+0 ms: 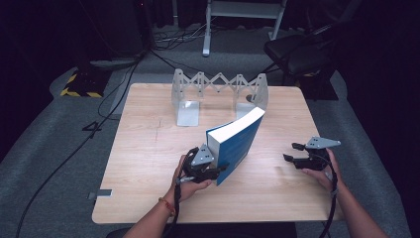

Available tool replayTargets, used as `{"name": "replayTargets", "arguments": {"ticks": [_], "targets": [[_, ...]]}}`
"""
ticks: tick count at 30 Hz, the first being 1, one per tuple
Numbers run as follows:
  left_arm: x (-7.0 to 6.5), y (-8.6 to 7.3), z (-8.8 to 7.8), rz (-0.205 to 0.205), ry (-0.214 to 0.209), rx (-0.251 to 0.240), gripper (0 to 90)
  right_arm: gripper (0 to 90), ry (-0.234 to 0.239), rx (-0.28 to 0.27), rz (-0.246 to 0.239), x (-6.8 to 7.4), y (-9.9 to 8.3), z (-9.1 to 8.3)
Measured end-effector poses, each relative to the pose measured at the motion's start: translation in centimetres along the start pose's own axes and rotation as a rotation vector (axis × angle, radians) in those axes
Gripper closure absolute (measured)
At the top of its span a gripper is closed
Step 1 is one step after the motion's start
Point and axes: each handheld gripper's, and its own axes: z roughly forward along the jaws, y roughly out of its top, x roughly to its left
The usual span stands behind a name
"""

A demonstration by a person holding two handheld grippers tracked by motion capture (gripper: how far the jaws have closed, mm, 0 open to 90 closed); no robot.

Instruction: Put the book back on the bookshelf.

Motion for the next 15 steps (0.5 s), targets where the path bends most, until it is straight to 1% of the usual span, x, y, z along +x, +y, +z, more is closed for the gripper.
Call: {"name": "replayTargets", "arguments": {"ticks": [3,5,7,8,9,12,13,14,15], "targets": [[0.2,-0.3,-0.7,0.005,-0.054,0.004,60.1,34.4,-0.003,0.011,0.016,-0.3,-0.2,0.1],[0.4,-0.5,-1.1,0.016,-0.083,0.008,60.1,34.4,0.001,0.01,0.028,-0.4,-0.3,0.2],[0.7,-0.8,-1.6,0.012,-0.121,0.007,60.1,34.4,0.003,0.021,0.037,-0.5,-0.5,0.4],[0.7,-0.8,-1.6,0.012,-0.121,0.007,60.0,34.4,0.003,0.021,0.037,-0.5,-0.5,0.4],[0.8,-0.8,-1.6,0.018,-0.134,0.006,60.0,34.4,0.003,0.023,0.046,-0.6,-0.5,0.5],[1.0,-0.8,-1.6,0.019,-0.136,0.003,59.1,34.6,0.007,0.025,0.055,-0.6,-0.6,0.7],[1.1,-0.8,-1.5,0.013,-0.133,-0.006,58.8,34.6,0.005,0.03,0.053,-0.6,-0.6,0.8],[1.1,-0.7,-1.5,-0.002,-0.134,-0.02,57.9,34.6,0.007,0.03,0.054,-0.5,-0.6,0.9],[1.2,-0.6,-1.5,-0.009,-0.129,-0.043,56.1,34.8,0.011,0.033,0.053,-0.5,-0.6,1.0]]}}
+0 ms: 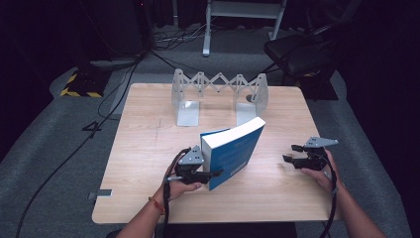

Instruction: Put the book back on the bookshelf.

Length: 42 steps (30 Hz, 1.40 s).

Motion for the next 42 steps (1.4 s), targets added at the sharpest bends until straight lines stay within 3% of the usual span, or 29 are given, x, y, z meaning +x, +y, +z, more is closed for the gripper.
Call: {"name": "replayTargets", "arguments": {"ticks": [2,6,7,9,11,18,26,32,34,37,42], "targets": [[-0.1,0.7,0.1,-0.01,0.011,-0.051,52.1,38.9,-0.003,0.009,-0.007,0.1,0.0,0.2],[-0.3,1.8,0.3,-0.007,0.035,-0.1,48.3,38.8,0.008,0.015,-0.011,0.3,-0.1,0.6],[-0.2,1.9,0.3,-0.024,0.026,-0.111,46.3,38.6,0.01,0.018,-0.011,0.3,-0.1,0.6],[-0.1,2.0,0.2,-0.015,0.005,-0.13,51.5,38.6,0.015,0.018,-0.013,0.4,-0.1,0.7],[0.0,2.1,0.2,-0.009,-0.008,-0.125,58.4,38.6,0.019,0.022,-0.013,0.5,-0.1,0.8],[1.1,2.8,1.2,0.012,-0.124,-0.109,59.9,38.5,0.023,0.026,-0.036,0.9,0.2,0.8],[0.1,3.7,2.9,0.054,-0.236,-0.081,58.9,36.8,0.043,0.046,-0.046,0.7,0.0,0.9],[-0.7,4.1,3.6,0.061,-0.351,-0.058,58.4,35.8,0.062,0.065,-0.051,0.7,-0.1,1.1],[-0.9,4.1,3.5,0.053,-0.383,-0.073,58.8,35.7,0.071,0.066,-0.045,0.6,-0.1,1.0],[-0.7,4.1,3.3,0.055,-0.401,-0.066,59.7,35.7,0.073,0.064,-0.044,0.6,-0.1,1.0],[-0.6,4.2,3.0,0.082,-0.382,-0.054,59.7,35.6,0.096,0.044,-0.075,1.0,-0.4,1.0]]}}
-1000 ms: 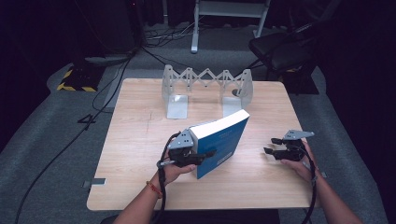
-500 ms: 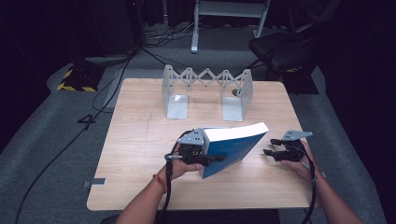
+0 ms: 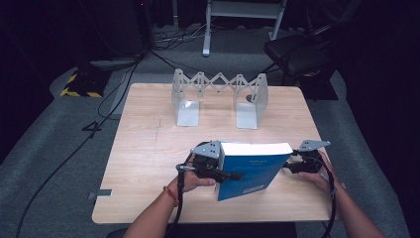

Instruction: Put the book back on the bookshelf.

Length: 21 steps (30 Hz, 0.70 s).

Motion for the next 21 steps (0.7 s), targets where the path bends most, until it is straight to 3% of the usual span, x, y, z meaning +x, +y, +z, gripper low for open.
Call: {"name": "replayTargets", "arguments": {"ticks": [4,6,16,21], "targets": [[0.0,0.0,-0.2,0.016,0.034,0.012,59.1,35.6,0.058,-0.002,-0.064,0.6,0.0,0.1],[-0.3,0.0,-0.4,0.037,0.07,0.025,58.3,35.6,0.076,-0.008,-0.076,0.8,0.0,0.1],[-2.0,-1.2,-1.1,0.065,0.222,0.075,50.8,36.6,0.121,0.0,-0.116,1.1,0.0,0.0],[-2.8,-1.7,-0.8,0.09,0.27,0.106,50.2,28.9,0.195,0.013,-0.156,1.7,0.1,0.0]]}}
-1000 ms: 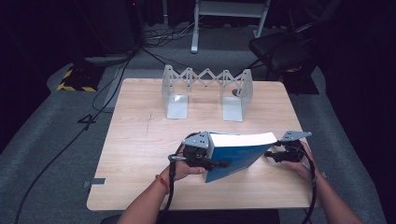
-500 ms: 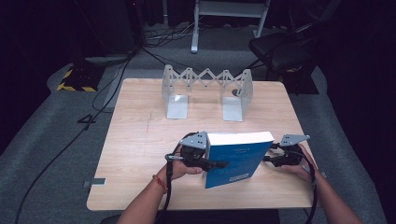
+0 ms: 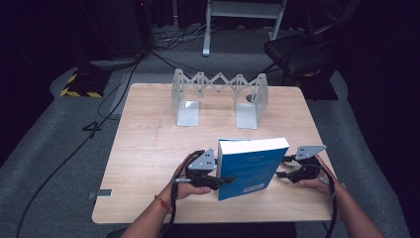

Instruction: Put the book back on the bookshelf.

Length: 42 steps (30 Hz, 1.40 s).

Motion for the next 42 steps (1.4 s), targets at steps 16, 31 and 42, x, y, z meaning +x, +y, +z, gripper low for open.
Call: {"name": "replayTargets", "arguments": {"ticks": [16,31,42], "targets": [[-0.9,-1.8,1.5,-0.006,0.021,0.122,52.1,27.7,0.021,-0.002,-0.06,2.3,-0.2,0.0],[-1.2,-2.4,1.8,-0.021,0.049,0.128,50.9,23.1,-0.043,0.003,0.013,6.6,0.2,0.7],[-1.5,-3.1,2.4,0.005,0.063,0.209,49.5,25.9,0.036,-0.014,-0.014,6.8,1.1,1.7]]}}
